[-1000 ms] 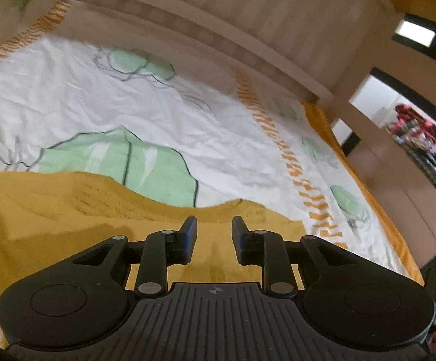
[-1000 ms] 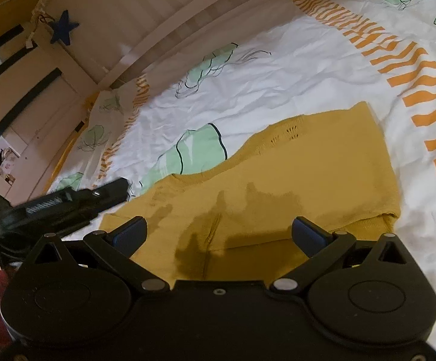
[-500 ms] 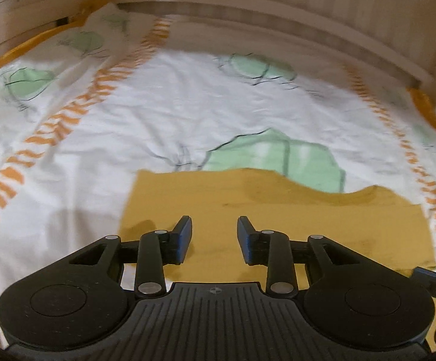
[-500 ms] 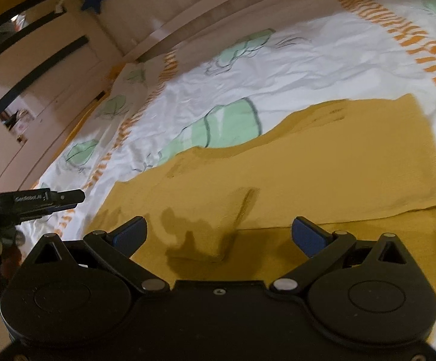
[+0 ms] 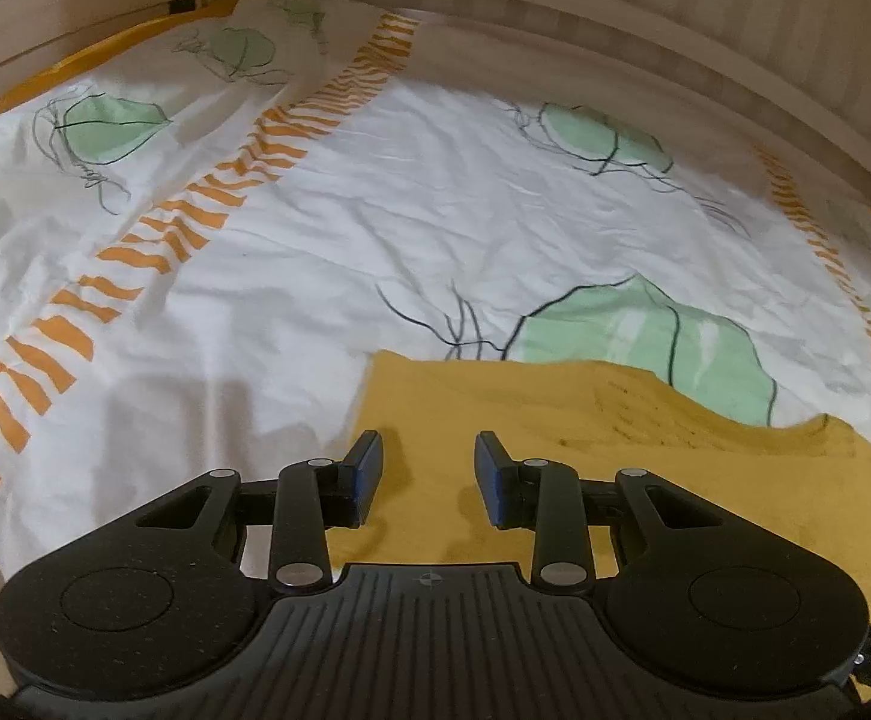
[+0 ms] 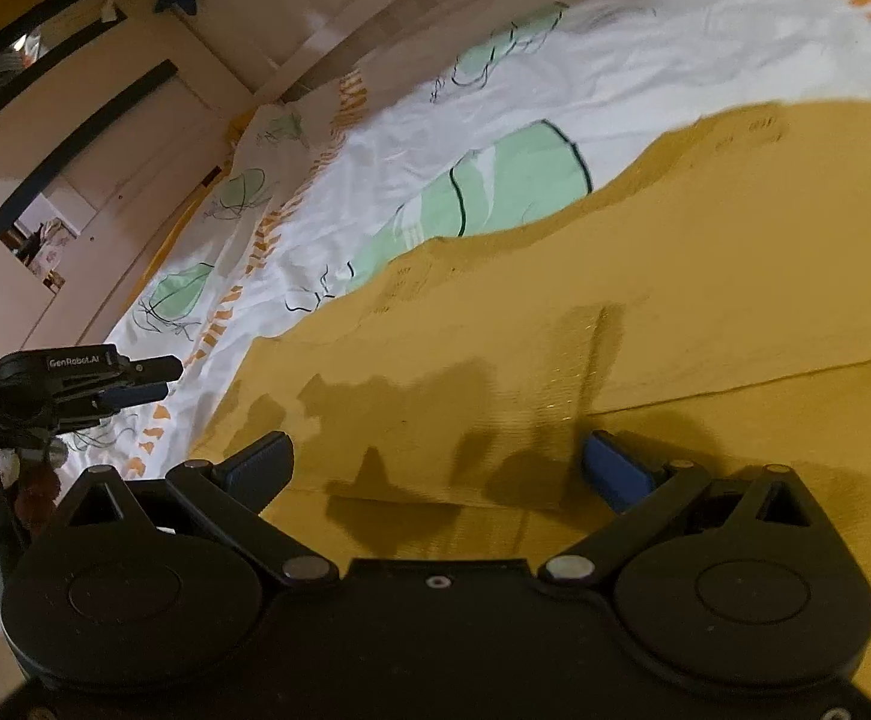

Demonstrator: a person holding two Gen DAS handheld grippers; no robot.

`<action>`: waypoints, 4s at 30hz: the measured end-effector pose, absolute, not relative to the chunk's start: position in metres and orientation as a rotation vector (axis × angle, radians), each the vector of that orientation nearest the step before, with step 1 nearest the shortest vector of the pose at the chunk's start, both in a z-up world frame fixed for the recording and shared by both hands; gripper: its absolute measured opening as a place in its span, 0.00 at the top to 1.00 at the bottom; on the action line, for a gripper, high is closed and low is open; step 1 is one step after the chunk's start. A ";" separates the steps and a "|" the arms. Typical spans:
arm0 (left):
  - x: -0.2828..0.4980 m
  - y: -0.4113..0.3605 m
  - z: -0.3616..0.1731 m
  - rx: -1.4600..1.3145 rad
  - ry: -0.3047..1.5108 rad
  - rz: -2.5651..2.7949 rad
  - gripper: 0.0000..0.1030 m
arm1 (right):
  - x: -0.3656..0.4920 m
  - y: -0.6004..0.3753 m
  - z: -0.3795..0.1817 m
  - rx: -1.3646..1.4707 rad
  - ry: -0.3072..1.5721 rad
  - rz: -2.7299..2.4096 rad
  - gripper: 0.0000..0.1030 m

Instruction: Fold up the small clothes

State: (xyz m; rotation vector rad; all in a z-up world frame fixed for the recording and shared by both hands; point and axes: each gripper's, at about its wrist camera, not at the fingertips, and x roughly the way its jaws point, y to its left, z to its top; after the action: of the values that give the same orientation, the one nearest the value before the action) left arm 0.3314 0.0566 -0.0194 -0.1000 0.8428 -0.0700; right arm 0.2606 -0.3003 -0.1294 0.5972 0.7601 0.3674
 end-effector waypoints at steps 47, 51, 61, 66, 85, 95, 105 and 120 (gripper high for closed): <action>0.338 0.035 -0.039 -0.077 0.940 -0.157 0.68 | 0.281 -0.425 -0.115 0.342 0.880 0.002 0.54; 0.337 0.032 -0.038 -0.074 0.937 -0.167 0.68 | 0.281 -0.446 -0.117 0.528 0.812 0.022 0.31; 0.337 0.027 -0.041 -0.059 0.945 -0.178 0.68 | 0.290 -0.457 -0.116 0.593 0.747 -0.019 0.86; 0.338 0.027 -0.041 -0.058 0.944 -0.177 0.68 | 0.283 -0.433 -0.087 0.358 0.632 -0.014 0.86; 0.335 0.017 -0.049 -0.018 0.972 -0.198 0.68 | 0.275 -0.435 -0.126 0.248 0.780 -0.175 0.35; 0.318 0.016 -0.052 0.011 0.941 -0.215 0.36 | 0.219 -0.427 -0.091 0.304 0.721 -0.052 0.01; 0.253 0.021 -0.043 -0.002 0.889 -0.224 0.29 | 0.159 -0.409 -0.070 0.379 0.712 0.035 0.00; 0.104 0.021 -0.023 0.061 0.895 -0.159 0.27 | 0.096 -0.392 -0.080 0.397 0.701 0.105 0.00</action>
State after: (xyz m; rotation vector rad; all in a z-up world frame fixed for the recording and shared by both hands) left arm 0.1038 0.0214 -0.0231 0.0606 0.8951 -0.1586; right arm 0.0956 -0.3920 -0.0798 0.3972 0.7007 0.1047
